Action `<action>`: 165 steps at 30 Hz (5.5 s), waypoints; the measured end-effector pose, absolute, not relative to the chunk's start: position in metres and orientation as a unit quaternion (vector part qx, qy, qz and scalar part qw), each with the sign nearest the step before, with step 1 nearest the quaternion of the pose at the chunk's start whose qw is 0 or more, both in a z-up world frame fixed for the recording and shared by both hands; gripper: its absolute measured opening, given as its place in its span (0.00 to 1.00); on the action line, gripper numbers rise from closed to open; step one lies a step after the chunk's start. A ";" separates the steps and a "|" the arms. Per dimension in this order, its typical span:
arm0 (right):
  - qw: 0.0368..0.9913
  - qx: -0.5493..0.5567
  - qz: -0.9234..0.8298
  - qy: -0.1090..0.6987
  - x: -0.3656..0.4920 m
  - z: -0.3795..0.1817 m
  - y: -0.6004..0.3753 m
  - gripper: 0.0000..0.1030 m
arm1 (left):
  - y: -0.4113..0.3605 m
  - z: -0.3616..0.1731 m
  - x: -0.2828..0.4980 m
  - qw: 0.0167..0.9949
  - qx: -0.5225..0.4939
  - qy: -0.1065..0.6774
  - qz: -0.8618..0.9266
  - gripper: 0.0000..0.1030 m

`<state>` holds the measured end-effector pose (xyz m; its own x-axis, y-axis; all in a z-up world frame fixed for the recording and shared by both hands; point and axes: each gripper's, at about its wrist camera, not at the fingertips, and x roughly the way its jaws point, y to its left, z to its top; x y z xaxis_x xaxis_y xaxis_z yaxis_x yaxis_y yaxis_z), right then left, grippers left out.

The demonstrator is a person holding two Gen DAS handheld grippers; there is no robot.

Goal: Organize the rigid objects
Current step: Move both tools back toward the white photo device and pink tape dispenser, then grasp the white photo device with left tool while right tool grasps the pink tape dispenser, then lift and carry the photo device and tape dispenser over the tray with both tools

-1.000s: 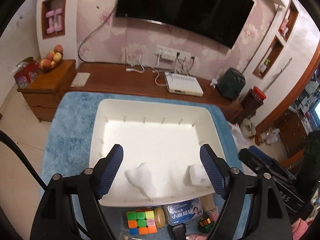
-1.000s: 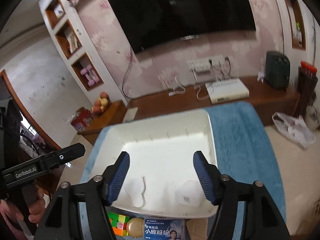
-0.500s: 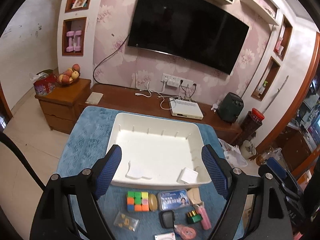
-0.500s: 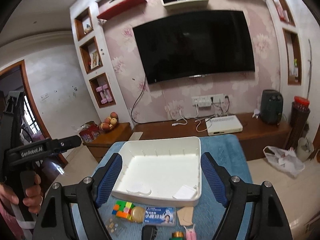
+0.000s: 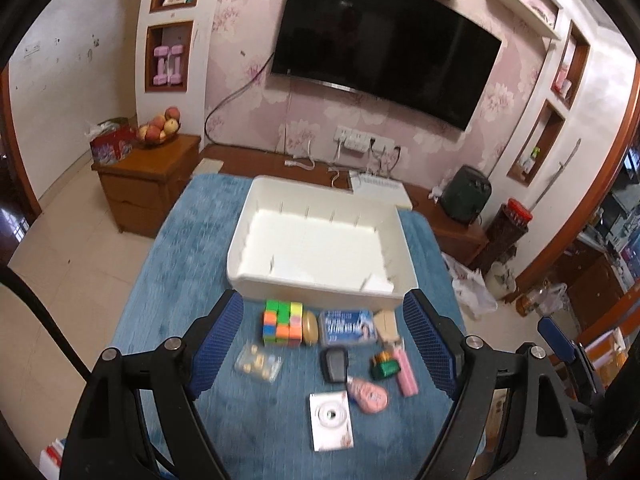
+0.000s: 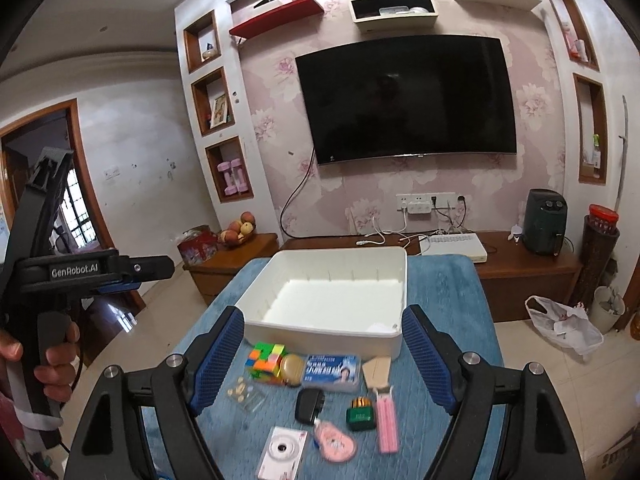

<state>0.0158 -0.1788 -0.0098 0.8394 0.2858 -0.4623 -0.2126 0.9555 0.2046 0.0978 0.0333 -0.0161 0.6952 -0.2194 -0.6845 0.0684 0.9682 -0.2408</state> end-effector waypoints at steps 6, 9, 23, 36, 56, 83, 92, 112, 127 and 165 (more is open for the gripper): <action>0.957 0.051 0.130 0.253 -0.001 -0.020 -0.169 0.79 | 0.029 -0.026 0.086 0.902 -0.092 0.412 -0.086 0.82; 0.956 0.040 0.131 0.260 -0.003 -0.027 -0.163 0.79 | 0.026 -0.034 0.085 0.896 -0.079 0.426 -0.092 0.82; 0.912 -0.102 0.178 0.355 -0.006 -0.069 -0.112 0.79 | 0.018 -0.087 0.118 0.824 -0.079 0.541 -0.150 0.82; 0.871 -0.149 0.189 0.429 -0.001 -0.116 -0.078 0.79 | -0.003 -0.143 0.146 0.733 -0.053 0.649 -0.194 0.82; 0.838 -0.185 0.236 0.456 0.020 -0.171 -0.111 0.79 | -0.038 -0.217 0.156 0.628 -0.030 0.770 -0.105 0.82; 0.808 -0.161 0.338 0.454 0.068 -0.224 -0.134 0.79 | -0.031 -0.291 0.173 0.568 -0.044 0.822 0.032 0.74; 0.802 -0.166 0.358 0.449 0.068 -0.232 -0.121 0.79 | -0.039 -0.292 0.172 0.573 -0.065 0.816 0.046 0.59; 0.804 -0.176 0.328 0.464 0.067 -0.235 -0.087 0.49 | 0.037 -0.256 0.120 0.584 -0.107 0.798 0.104 0.59; 0.797 -0.081 0.234 0.551 0.059 -0.226 -0.045 0.49 | 0.149 -0.230 0.039 0.607 -0.109 0.785 0.061 0.58; 0.906 -0.043 0.167 0.387 0.098 -0.070 0.020 0.49 | 0.191 -0.063 0.157 0.782 0.013 0.623 -0.035 0.58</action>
<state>0.0977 0.0195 -0.0699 0.6441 0.2690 -0.7161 -0.3362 0.9404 0.0508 0.1569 0.1915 -0.0630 0.2225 -0.0379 -0.9742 0.0711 0.9972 -0.0226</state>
